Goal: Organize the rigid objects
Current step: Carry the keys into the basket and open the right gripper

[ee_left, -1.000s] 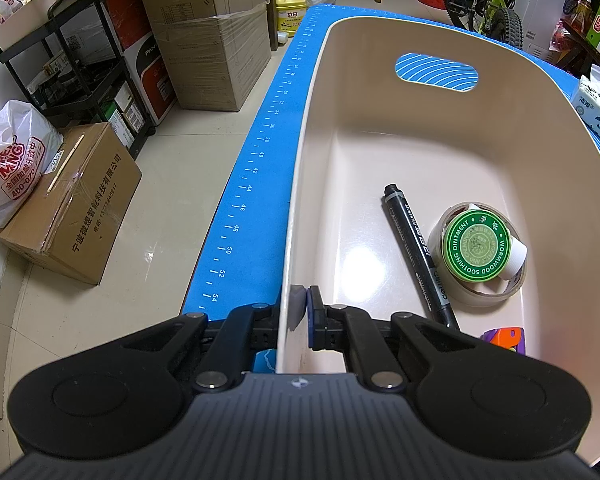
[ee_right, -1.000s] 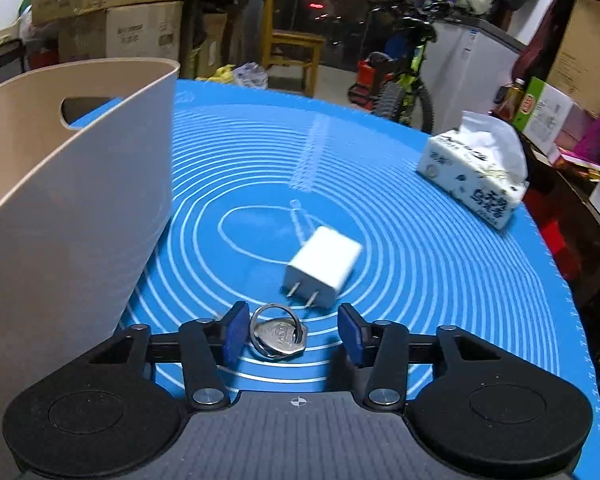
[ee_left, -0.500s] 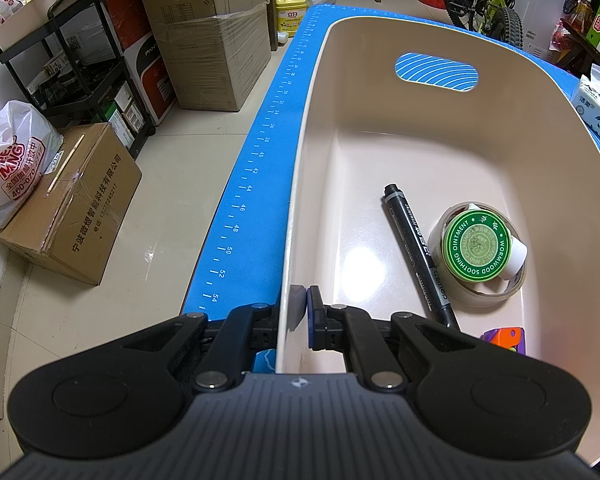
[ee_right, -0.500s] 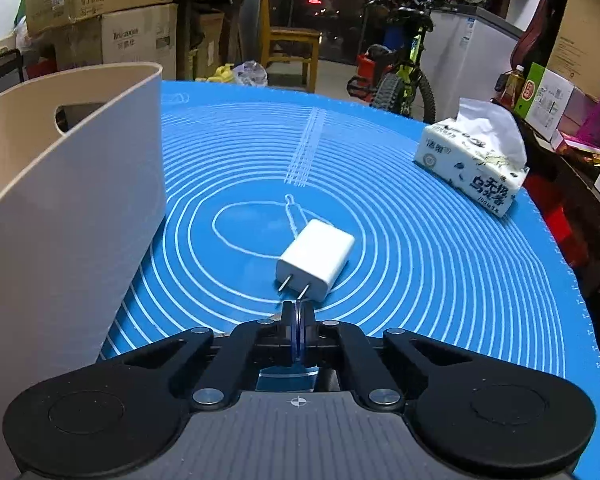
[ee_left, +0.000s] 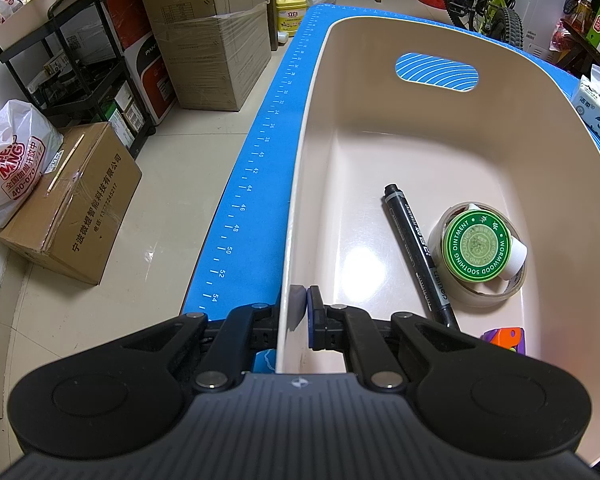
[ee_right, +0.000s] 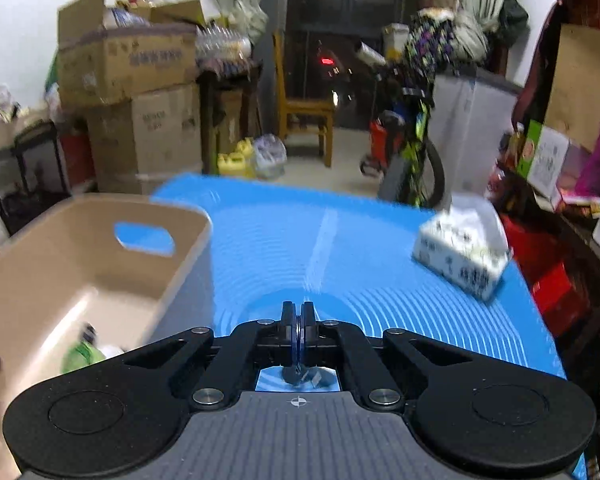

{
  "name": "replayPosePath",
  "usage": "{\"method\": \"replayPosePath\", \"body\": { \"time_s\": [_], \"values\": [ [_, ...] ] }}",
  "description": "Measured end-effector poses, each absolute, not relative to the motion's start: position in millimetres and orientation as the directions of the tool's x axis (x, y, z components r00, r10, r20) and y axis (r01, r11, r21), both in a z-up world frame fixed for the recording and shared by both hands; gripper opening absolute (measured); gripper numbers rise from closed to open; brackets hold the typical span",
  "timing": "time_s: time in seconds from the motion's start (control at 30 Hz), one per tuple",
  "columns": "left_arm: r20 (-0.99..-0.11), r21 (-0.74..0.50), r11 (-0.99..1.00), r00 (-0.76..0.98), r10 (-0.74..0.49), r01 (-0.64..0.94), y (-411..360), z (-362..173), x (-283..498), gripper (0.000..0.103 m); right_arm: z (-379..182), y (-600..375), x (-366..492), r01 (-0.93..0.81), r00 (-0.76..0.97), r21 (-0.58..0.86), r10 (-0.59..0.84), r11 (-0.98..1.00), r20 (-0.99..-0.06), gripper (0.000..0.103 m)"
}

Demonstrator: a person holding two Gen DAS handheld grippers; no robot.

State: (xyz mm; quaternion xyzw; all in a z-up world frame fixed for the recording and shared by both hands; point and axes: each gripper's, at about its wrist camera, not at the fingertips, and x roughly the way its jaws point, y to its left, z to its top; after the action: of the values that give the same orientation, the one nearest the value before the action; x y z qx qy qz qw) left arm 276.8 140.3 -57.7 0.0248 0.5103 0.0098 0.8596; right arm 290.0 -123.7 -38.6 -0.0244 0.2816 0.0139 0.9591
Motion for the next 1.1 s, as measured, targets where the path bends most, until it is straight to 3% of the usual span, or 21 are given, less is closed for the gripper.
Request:
{"method": "replayPosePath", "body": {
  "time_s": [0.37,0.67,0.9,1.1],
  "values": [
    [-0.877,0.054,0.999,0.479,0.043,0.009,140.1,-57.8,276.7,0.009,13.1,-77.7,293.4,-0.187,0.885,-0.012,0.163,0.982,-0.437,0.014],
    [-0.877,0.053,0.999,0.479,0.043,0.008,139.9,-57.8,276.7,0.009,10.3,-25.3,304.2,-0.327,0.839,-0.005,0.288,0.945,-0.463,0.014],
    [-0.877,0.054,0.999,0.479,0.043,0.008,139.9,-57.8,276.8,0.009,-11.5,-4.2,313.4,-0.362,0.785,-0.010,0.299,0.932,-0.542,0.014],
    [-0.877,0.053,0.999,0.479,0.043,0.008,139.8,-57.9,276.7,0.009,-39.6,-0.6,332.9,-0.353,0.672,0.015,0.265,0.935,-0.692,0.014]
  ]
}}
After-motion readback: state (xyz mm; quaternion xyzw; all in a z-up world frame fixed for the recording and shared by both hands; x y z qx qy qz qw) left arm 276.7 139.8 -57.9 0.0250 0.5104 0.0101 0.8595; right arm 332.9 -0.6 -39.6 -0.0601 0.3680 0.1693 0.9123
